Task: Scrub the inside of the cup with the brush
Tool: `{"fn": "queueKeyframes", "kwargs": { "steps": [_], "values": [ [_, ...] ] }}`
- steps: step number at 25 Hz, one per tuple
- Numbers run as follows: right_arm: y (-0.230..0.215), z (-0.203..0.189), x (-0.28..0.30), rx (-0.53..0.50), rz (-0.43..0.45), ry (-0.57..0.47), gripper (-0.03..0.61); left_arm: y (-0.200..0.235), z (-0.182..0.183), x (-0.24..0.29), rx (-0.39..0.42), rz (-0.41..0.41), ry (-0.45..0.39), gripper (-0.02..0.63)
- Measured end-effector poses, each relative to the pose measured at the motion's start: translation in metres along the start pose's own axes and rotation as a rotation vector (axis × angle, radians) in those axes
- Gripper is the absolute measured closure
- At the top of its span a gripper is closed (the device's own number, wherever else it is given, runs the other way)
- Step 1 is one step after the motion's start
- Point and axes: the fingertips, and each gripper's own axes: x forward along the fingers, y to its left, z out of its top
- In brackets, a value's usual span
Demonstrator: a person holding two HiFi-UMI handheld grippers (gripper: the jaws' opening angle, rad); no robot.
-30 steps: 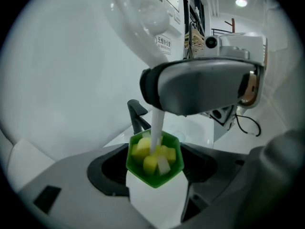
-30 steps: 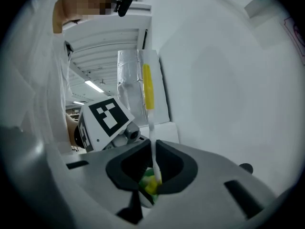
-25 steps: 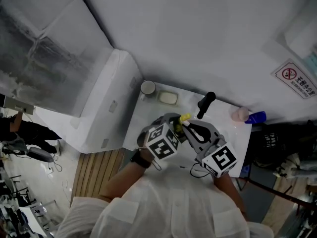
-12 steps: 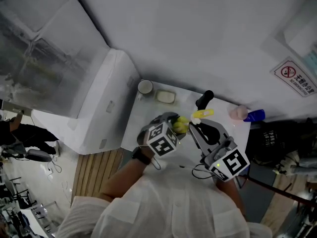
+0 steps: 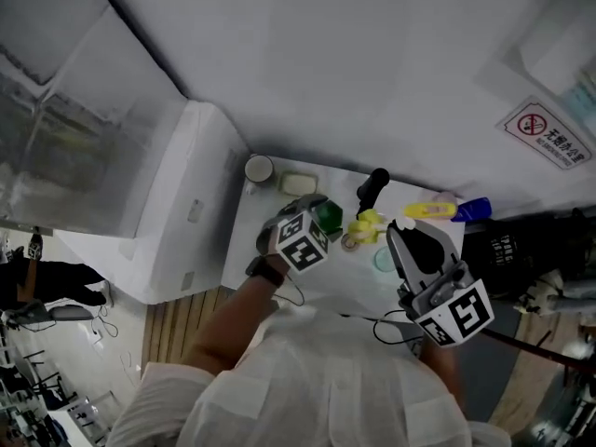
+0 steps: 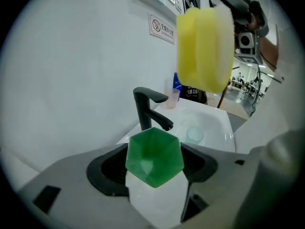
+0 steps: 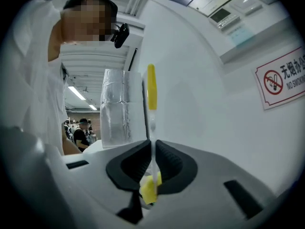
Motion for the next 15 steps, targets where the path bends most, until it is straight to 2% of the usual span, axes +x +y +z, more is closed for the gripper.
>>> {"fn": "queueKeyframes", "kwargs": {
  "steps": [5,10,15],
  "values": [
    [-0.015,-0.002,-0.018,0.010,-0.077,0.006,0.548,0.026,0.005,0.027,0.034,0.000,0.009,0.308],
    [-0.030,-0.004,-0.036,0.021,-0.155,0.008,0.548,0.048,0.010,0.052,-0.009,0.007,0.004,0.308],
    [-0.041,-0.007,-0.052,0.033,-0.223,0.012,0.548,0.054,0.009,0.080,-0.005,-0.025,0.015,0.307]
  ]
}}
